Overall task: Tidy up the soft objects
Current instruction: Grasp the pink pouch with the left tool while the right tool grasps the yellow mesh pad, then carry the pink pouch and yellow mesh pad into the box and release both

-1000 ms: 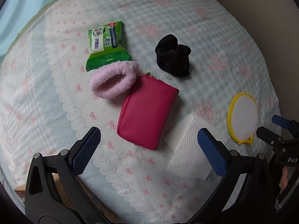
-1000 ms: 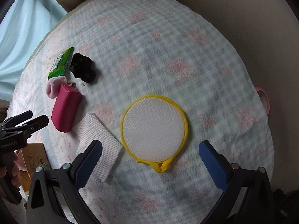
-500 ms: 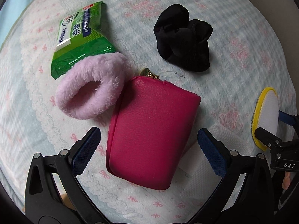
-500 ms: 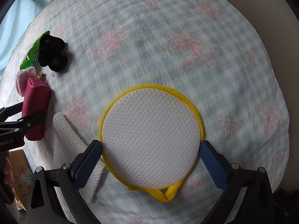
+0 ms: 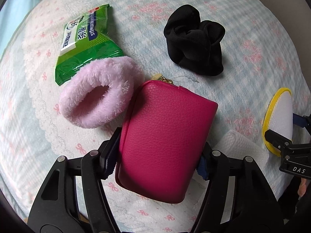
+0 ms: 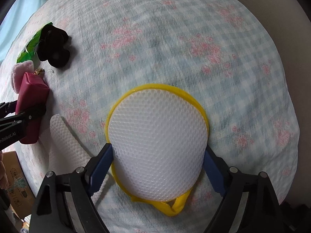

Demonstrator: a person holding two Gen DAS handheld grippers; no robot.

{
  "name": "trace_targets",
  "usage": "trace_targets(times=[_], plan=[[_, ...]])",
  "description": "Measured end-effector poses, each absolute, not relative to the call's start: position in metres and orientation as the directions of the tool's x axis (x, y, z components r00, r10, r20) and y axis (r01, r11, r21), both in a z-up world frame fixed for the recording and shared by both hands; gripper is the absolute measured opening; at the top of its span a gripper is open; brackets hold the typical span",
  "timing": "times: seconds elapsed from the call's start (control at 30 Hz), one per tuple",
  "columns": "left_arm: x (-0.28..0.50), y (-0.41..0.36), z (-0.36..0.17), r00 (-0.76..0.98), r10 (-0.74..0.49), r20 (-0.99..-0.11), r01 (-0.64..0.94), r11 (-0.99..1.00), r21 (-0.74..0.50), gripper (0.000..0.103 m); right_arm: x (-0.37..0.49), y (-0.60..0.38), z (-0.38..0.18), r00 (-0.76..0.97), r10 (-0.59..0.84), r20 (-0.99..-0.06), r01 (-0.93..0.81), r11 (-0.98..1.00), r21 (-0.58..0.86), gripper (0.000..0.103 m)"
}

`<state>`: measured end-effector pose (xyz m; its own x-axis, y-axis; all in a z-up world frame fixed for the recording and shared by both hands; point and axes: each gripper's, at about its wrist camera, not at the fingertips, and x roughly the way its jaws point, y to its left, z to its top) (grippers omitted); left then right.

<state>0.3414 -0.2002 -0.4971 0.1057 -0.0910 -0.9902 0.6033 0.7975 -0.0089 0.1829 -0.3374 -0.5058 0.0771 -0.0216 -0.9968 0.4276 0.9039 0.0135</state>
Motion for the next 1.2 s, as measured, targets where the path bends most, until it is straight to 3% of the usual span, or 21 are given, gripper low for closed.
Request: trace_targets(times=[0.17, 0.3, 0.6, 1.0, 1.2], plan=[[0.346, -0.197, -0.487, 0.120, -0.107, -0.987, 0.601, 0.799, -0.013, 0.051, 0.186, -0.325, -0.496, 0.095, -0.025, -0.995, 0.401, 0.916, 0.015, 0.055], [0.337, -0.191, -0.476, 0.127, -0.113, -0.985, 0.606, 0.795, -0.012, 0.045, 0.189, -0.317, -0.488, 0.121, -0.017, -0.993, 0.421, 0.906, 0.036, 0.043], [0.320, -0.185, -0.444, 0.148, -0.119, -0.982, 0.576, 0.817, -0.012, 0.043, 0.187, -0.316, -0.458, 0.186, -0.017, -0.982, 0.429, 0.901, 0.065, 0.042], [0.288, -0.166, -0.330, 0.282, -0.171, -0.944, 0.500, 0.866, -0.008, 0.043, 0.153, -0.322, -0.388, 0.274, 0.001, -0.962, 0.380, 0.919, 0.110, 0.042], [0.255, -0.138, -0.267, 0.379, -0.209, -0.902, 0.399, 0.916, -0.045, 0.043, 0.145, -0.298, -0.324, 0.350, -0.006, -0.937, 0.228, 0.970, 0.079, 0.042]])
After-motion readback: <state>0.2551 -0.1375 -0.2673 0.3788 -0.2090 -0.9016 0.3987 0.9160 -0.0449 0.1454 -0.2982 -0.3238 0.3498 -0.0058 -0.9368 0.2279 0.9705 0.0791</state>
